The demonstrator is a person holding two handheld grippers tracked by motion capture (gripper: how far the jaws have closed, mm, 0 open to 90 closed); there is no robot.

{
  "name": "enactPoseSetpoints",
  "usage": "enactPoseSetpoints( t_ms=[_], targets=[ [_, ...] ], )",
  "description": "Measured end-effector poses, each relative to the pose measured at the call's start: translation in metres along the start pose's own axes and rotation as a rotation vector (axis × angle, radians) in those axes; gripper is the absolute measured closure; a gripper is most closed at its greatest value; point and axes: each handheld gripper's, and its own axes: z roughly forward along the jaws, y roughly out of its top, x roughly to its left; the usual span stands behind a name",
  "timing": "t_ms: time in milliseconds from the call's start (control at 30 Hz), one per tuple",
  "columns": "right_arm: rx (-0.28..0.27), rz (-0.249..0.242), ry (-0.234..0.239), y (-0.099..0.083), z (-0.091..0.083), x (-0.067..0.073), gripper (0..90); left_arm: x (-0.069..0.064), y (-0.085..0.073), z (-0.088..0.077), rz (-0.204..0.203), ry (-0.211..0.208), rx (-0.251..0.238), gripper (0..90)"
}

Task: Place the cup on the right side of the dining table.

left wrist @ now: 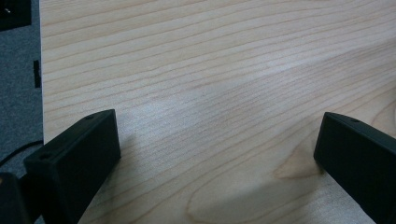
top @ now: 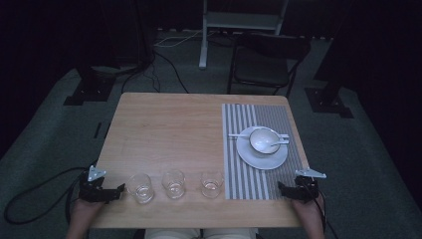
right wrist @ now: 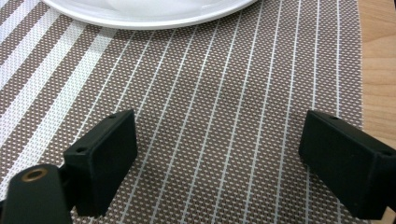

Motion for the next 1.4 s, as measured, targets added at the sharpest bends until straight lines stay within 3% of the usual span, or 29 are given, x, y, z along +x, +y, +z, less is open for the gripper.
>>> enactPoseSetpoints(
  t_ms=[433,600,900,1233,1400],
  targets=[
    [0.009,-0.001,-0.005,-0.001,-0.003,0.002,11.2,0.000,0.000,0.000,-0.003,0.002,-0.006,0.7],
    [0.004,0.020,-0.007,-0.003,-0.007,0.000,11.2,0.000,0.000,0.000,-0.003,0.002,-0.006,0.7],
    [-0.002,-0.030,-0.016,0.001,-0.013,0.007,11.3,-0.001,-0.001,0.000,0.001,0.000,-0.005,0.8],
    [-0.037,-0.030,0.010,0.007,-0.025,0.011,11.3,-0.001,-0.001,0.000,0.001,-0.002,-0.006,0.8],
    [-0.057,-0.054,0.042,0.014,-0.031,0.020,11.3,-0.001,-0.001,0.000,0.001,-0.003,-0.006,0.7]
  ],
)
